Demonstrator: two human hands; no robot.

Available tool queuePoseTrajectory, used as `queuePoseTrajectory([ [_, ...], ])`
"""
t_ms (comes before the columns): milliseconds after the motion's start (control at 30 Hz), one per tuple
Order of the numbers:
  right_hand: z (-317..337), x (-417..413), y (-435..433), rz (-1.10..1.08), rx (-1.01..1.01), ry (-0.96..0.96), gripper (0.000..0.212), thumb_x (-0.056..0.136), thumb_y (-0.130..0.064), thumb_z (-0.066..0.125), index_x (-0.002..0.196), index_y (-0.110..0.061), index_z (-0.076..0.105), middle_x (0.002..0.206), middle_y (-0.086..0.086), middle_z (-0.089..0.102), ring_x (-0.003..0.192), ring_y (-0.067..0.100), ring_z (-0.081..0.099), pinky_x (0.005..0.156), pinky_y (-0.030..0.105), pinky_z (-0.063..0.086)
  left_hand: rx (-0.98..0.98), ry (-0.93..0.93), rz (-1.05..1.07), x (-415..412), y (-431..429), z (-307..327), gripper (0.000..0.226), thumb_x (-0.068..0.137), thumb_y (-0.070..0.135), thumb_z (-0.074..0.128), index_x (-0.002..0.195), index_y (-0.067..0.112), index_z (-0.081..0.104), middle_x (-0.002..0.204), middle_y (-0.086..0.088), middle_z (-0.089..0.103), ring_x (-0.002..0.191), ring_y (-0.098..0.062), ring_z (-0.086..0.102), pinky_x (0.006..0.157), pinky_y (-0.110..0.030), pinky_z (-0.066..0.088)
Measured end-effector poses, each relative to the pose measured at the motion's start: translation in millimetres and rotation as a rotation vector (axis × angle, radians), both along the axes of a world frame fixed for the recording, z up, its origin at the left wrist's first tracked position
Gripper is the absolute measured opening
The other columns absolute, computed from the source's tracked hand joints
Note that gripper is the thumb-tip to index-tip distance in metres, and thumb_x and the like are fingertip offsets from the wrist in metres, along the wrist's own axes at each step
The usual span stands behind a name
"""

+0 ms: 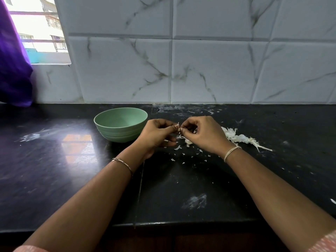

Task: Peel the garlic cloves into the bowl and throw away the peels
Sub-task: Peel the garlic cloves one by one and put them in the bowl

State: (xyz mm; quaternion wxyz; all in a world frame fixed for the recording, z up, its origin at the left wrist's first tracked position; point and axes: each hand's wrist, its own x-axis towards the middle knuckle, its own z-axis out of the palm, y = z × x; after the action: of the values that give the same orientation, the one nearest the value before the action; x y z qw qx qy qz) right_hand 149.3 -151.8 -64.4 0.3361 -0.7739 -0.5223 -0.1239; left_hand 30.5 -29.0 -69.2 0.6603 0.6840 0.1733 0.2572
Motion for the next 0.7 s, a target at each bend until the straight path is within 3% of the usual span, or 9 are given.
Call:
queuePoseTrajectory([
  [167,0.7,-3.3,-0.3,-0.04,0.038,-0.05,0.006,0.084,-0.035,0.066,0.084,-0.029,0.069,0.071,-0.014,0.066,0.068,0.002,0.061,0.059,0.025,0.049,-0.031,0.006,-0.012,-0.1,-0.5,0.6,0.006,0.089,0.012,0.068,0.089,0.006,0.068,0.073,-0.002,0.071,0.053,-0.009,0.058,0.052,-0.023,0.053],
  [333,6.5,1.4,-4.4,-0.106,0.078,-0.061,0.004,0.087,-0.029,0.064,0.086,-0.028,0.068,0.072,-0.016,0.063,0.068,0.002,0.06,0.059,0.022,0.048,-0.066,0.029,-0.04,-0.8,-3.3,1.9,0.011,0.089,0.013,0.068,0.096,0.004,0.067,0.081,-0.007,0.067,0.053,-0.008,0.057,0.052,-0.022,0.053],
  [433,10.5,14.6,-10.5,-0.149,0.048,-0.027,0.011,0.093,-0.03,0.061,0.099,-0.029,0.069,0.09,-0.012,0.062,0.081,0.008,0.061,0.066,0.024,0.047,-0.086,0.047,-0.101,-1.5,-6.0,2.6,0.009,0.091,0.013,0.065,0.098,0.006,0.065,0.081,-0.005,0.066,0.056,-0.01,0.06,0.052,-0.024,0.056],
  [533,15.5,25.3,-19.2,-0.224,-0.137,-0.02,0.02,0.095,-0.036,0.059,0.109,-0.028,0.071,0.114,-0.005,0.051,0.093,0.008,0.05,0.076,0.029,0.042,-0.102,0.032,-0.135,-2.0,-6.6,2.9,0.007,0.093,0.014,0.063,0.098,0.01,0.06,0.082,-0.005,0.069,0.059,-0.013,0.065,0.052,-0.027,0.057],
  [600,17.0,27.0,-24.9,-0.302,-0.204,-0.034,0.012,0.09,-0.035,0.067,0.093,-0.024,0.072,0.112,-0.007,0.048,0.097,0.007,0.046,0.084,0.036,0.043,-0.101,0.018,-0.134,-2.4,-5.2,2.1,0.01,0.092,0.013,0.064,0.1,0.009,0.059,0.083,-0.007,0.07,0.059,-0.013,0.066,0.052,-0.027,0.057],
  [700,15.1,29.8,-25.6,-0.326,-0.17,-0.034,0.019,0.077,-0.025,0.08,0.069,-0.023,0.063,0.091,-0.009,0.055,0.093,0.013,0.056,0.076,0.031,0.043,-0.084,0.005,-0.124,-2.9,-3.0,-0.3,0.011,0.09,0.009,0.066,0.099,0.006,0.061,0.089,-0.012,0.067,0.06,-0.012,0.064,0.054,-0.026,0.057],
])
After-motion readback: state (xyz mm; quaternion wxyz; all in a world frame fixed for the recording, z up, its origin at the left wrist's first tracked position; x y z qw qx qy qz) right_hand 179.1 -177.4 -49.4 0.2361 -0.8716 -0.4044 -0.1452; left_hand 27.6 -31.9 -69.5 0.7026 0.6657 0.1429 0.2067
